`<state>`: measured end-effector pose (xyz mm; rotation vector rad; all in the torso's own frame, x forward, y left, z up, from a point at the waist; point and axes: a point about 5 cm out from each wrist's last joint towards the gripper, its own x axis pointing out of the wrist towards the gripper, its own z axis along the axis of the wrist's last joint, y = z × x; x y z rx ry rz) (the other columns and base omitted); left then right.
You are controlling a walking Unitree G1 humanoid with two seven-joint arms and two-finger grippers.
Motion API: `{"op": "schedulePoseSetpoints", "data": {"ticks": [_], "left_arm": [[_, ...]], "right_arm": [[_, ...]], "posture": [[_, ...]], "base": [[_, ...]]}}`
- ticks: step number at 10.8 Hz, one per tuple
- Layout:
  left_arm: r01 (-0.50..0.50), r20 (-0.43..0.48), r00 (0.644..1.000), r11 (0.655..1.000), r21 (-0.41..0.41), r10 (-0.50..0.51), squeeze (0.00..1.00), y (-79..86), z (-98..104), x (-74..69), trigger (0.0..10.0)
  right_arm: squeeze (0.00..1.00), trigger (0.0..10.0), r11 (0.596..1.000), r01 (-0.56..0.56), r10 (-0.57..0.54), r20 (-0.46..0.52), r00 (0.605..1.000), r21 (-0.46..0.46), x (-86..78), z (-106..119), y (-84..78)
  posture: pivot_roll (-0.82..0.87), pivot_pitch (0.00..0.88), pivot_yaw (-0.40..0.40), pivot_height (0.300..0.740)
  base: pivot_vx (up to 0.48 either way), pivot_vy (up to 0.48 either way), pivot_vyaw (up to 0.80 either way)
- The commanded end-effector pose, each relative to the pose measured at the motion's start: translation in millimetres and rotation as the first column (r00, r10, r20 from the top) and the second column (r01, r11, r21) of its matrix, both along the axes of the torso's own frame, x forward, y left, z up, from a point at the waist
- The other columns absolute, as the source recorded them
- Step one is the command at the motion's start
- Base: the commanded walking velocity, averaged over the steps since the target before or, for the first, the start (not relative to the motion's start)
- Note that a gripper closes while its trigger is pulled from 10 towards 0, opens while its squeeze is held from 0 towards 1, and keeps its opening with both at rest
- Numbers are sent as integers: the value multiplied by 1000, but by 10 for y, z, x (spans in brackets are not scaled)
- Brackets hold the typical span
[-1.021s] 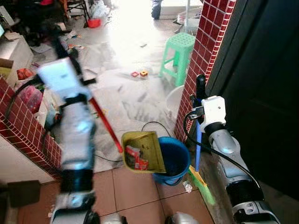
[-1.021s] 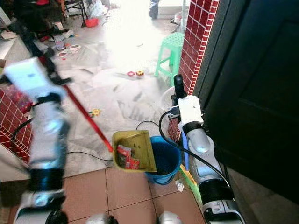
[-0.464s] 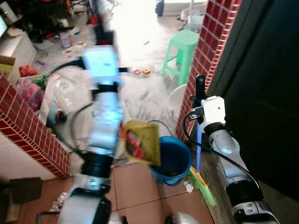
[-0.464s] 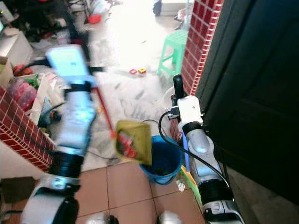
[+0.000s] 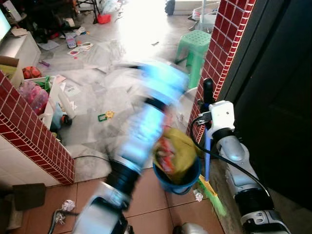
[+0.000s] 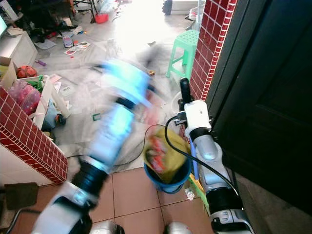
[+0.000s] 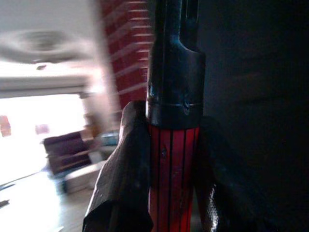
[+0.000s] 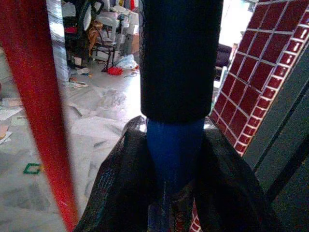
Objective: Sweep floor
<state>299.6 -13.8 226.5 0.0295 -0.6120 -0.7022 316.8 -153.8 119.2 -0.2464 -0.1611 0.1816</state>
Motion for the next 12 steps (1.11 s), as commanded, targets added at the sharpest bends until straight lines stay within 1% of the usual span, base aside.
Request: {"op": "schedulePoseSetpoints", "data": {"ticks": [1,2,3,4,5,6,7,8,9,10,11,12], "left_arm": [[125,30,991,991,57,-127,0,-126,21,-125,10000],[162,51,984,980,112,-168,0,-143,17,-154,10000],[187,80,976,969,163,-202,0,-122,57,-160,10000],[203,82,972,963,180,-220,0,-108,84,-153,10000],[205,136,959,941,270,-248,0,-106,144,-164,10000],[160,187,958,948,275,-216,0,-51,299,-138,10000],[143,193,962,956,256,-195,0,-22,354,-123,10000],[68,255,959,971,230,-127,0,47,402,-114,10000],[1,287,957,991,133,-39,0,123,492,-104,10000],[19,299,950,975,223,-87,0,54,417,-144,10000],[214,119,952,890,402,-282,0,-135,92,-247,10000],[165,157,962,933,320,-224,0,-99,165,-230,10000]], "right_arm": [[0,10000,1000,-17,15,69,998,20,23,147,52],[0,10000,1000,-17,15,70,997,19,22,147,51],[0,10000,1000,-14,13,69,998,18,21,145,39],[0,10000,1000,-12,11,69,998,18,20,142,38],[0,10000,1000,-14,13,67,998,17,15,135,46],[0,10000,1000,-17,16,67,998,15,15,134,48],[0,10000,1000,-16,15,65,998,14,19,132,40],[0,10000,1000,-16,15,65,998,12,21,128,39],[0,10000,1000,-16,16,63,998,11,24,125,37],[0,10000,1000,-19,18,61,998,10,21,119,40],[0,10000,1000,-22,22,60,998,8,25,118,44],[0,10000,1000,-26,26,66,998,7,33,140,56]], "posture": [[-86,0,53,740],[-86,0,54,740],[-86,0,54,740],[-85,0,55,740],[-85,0,55,740],[-86,0,54,740],[-82,0,51,740],[-85,0,54,740],[-82,0,50,740],[-83,0,49,740],[-81,0,45,740],[-88,0,47,740]], "base": [[0,0,0],[0,0,0],[0,0,0],[0,0,0],[0,0,0],[0,0,0],[0,0,0],[0,0,0],[0,0,0],[0,0,0],[0,0,0],[0,0,0]]}}
